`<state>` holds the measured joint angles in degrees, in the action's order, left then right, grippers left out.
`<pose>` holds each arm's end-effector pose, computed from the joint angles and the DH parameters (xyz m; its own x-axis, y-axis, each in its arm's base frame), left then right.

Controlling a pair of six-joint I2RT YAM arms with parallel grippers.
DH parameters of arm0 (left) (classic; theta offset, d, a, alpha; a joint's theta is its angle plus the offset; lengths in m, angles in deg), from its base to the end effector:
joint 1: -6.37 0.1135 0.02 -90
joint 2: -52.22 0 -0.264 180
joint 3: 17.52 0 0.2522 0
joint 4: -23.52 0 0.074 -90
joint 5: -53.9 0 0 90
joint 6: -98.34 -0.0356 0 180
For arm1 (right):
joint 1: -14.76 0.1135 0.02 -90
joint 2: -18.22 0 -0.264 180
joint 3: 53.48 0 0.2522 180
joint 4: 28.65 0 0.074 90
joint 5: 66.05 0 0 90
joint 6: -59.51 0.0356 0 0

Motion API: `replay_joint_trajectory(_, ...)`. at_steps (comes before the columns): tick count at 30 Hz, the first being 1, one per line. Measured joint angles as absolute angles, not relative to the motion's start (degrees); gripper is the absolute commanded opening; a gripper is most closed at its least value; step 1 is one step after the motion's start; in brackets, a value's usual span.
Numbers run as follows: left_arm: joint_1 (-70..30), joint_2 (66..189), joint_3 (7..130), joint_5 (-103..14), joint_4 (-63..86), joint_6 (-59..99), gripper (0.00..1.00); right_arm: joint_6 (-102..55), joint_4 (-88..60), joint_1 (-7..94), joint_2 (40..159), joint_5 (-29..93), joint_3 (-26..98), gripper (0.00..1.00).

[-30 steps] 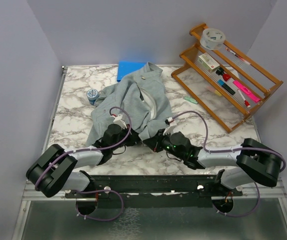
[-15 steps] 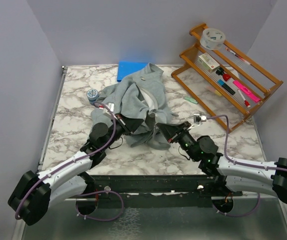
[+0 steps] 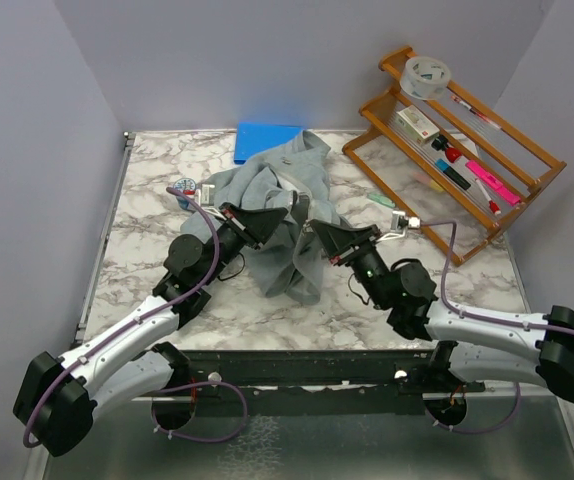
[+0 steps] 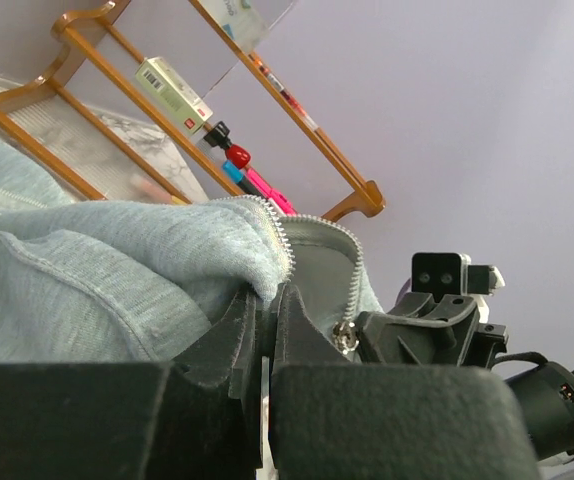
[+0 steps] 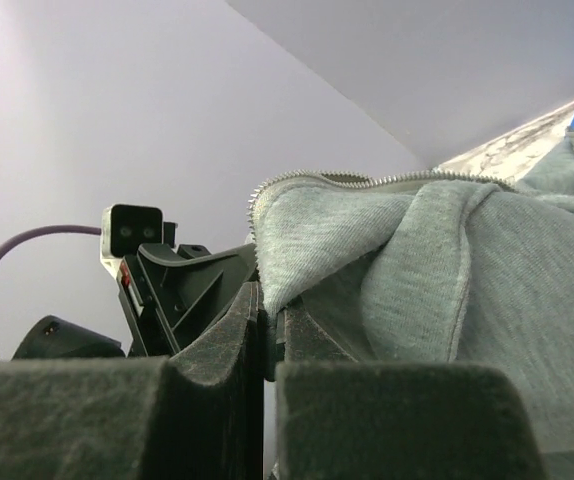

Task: Zip up the jacket
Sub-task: Insert the zipper into the jacket.

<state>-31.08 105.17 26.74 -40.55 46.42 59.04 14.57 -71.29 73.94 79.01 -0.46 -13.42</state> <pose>0.1701 -0.1338 0.3130 -0.3919 -0.6716 -0.6287 0.5726 0.3568 -0.7381 0.1283 0.1863 0.2944 -0.2795 0.7897 -0.5462 -0.5490 0.3353 0.7656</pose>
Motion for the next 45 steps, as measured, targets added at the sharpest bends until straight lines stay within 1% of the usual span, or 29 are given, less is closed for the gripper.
replay_joint_trajectory(8, -31.08, 105.13, 26.76, -40.55, 47.93, 59.35, 0.0, 16.65, -80.03, 73.94, 87.38, -0.15, -11.58, 0.0)
replay_joint_trajectory(14, -31.02, 104.21, 27.83, -40.57, 47.63, 58.6, 0.0, 14.64, -79.88, 73.94, 87.08, 0.05, -8.65, 0.0)
replay_joint_trajectory(21, -30.75, 102.22, 33.21, -40.55, 45.07, 56.85, 0.0, 7.64, -78.35, 73.94, 84.91, 1.16, -6.25, 0.0)
replay_joint_trajectory(31, -30.75, 101.5, 34.83, -40.55, 43.47, 56.94, 0.0, 3.73, -77.93, 73.94, 86.01, 6.5, -3.36, 0.0)
replay_joint_trajectory(33, -30.75, 101.45, 34.78, -40.57, 42.71, 56.96, 0.0, 3.16, -75.24, 73.94, 85.77, 7.46, -2.81, 0.0)
replay_joint_trajectory(37, -30.75, 100.95, 32.84, -40.81, 41.75, 56.92, 0.0, 2.38, -65.21, 73.94, 84.34, 9.18, -0.83, 0.0)
replay_joint_trajectory(42, -30.75, 100.41, 23.64, -42.21, 41.18, 57.03, 0.0, 2.4, -50.26, 73.94, 82.36, 10.32, -0.43, 0.0)
replay_joint_trajectory(45, -30.78, 101.72, 17.1, -42.93, 40.5, 57.09, 0.0, 2.79, -45.47, 73.94, 82.73, 11.59, -2.77, 0.0)
